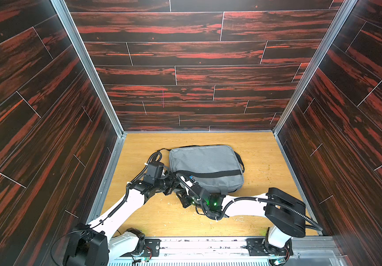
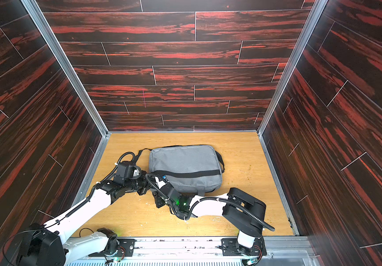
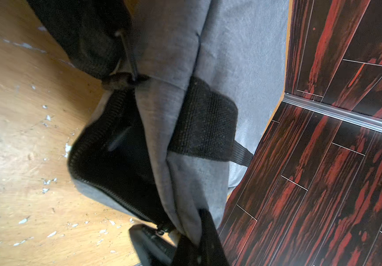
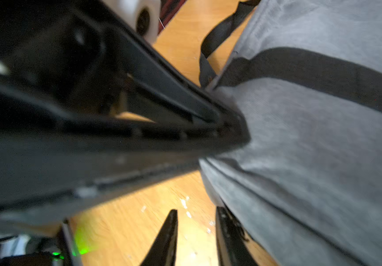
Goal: Open the zippered laptop bag and take out the laptop
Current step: Unzip the zipper on the zippered laptop bag.
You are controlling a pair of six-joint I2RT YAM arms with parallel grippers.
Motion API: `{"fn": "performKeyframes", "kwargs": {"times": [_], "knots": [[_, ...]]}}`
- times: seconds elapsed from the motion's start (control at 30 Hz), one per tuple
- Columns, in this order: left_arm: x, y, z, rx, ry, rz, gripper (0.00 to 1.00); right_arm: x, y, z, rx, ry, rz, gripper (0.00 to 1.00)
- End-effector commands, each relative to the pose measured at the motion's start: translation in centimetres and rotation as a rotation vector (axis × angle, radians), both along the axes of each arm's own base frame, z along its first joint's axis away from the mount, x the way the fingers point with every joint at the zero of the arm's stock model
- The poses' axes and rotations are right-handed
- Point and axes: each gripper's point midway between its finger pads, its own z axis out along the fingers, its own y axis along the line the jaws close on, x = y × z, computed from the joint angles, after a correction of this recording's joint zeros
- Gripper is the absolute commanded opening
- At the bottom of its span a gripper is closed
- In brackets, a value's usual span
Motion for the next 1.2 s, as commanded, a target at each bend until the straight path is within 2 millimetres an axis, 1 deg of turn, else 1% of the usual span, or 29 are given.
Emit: {"fn": "performKeyframes", "kwargs": {"times": [0.0, 0.1, 0.23, 0.3, 0.37, 0.53, 0.63, 0.7, 0.73, 0.83, 0.97, 1.1, 1.17], "knots": [[1.2, -1.1, 2.8, -0.044, -0.096, -0.037, 0.00, -0.5, -2.2, 0.5, -0.093, -0.027, -0.008, 0.35], [1.6, -1.2, 3.1, -0.038, -0.108, -0.042, 0.00, -0.9, -3.6, 0.6, -0.143, -0.037, -0.014, 0.38], [2.0, -1.3, 3.5, -0.038, -0.119, -0.040, 0.00, -0.9, -4.8, 1.2, -0.229, -0.103, -0.045, 0.42], [2.0, -1.3, 3.5, -0.038, -0.118, -0.039, 0.00, -0.8, -4.6, 1.7, -0.259, -0.156, -0.040, 0.44], [2.0, -1.4, 3.5, -0.040, -0.116, -0.042, 0.00, -0.2, -4.1, 1.8, -0.293, -0.198, -0.056, 0.46], [2.0, -1.4, 3.5, -0.041, -0.114, -0.041, 0.00, 0.8, -2.9, 1.9, -0.328, -0.291, -0.149, 0.46], [2.0, -1.4, 3.7, -0.039, -0.118, -0.048, 0.00, 0.8, -1.5, 1.9, -0.280, -0.305, -0.148, 0.47], [2.0, -1.5, 3.7, -0.039, -0.117, -0.051, 0.00, 0.8, -0.7, 1.3, -0.272, -0.291, -0.135, 0.47], [2.0, -1.5, 3.7, -0.038, -0.117, -0.052, 0.00, 0.8, -0.6, 0.8, -0.278, -0.274, -0.144, 0.46], [1.9, -1.5, 3.9, -0.036, -0.118, -0.055, 0.00, 0.7, -1.4, -0.6, -0.272, -0.236, -0.177, 0.45], [1.8, -1.5, 3.9, -0.043, -0.116, -0.053, 0.00, 0.9, -1.2, -1.9, -0.289, -0.234, -0.192, 0.45], [1.7, -1.4, 3.9, -0.044, -0.111, -0.052, 0.00, 2.6, -1.1, -1.9, -0.313, -0.272, -0.249, 0.42], [1.5, -1.4, 3.7, -0.046, -0.106, -0.053, 0.00, 3.0, -0.8, -1.8, -0.310, -0.274, -0.259, 0.41]]}}
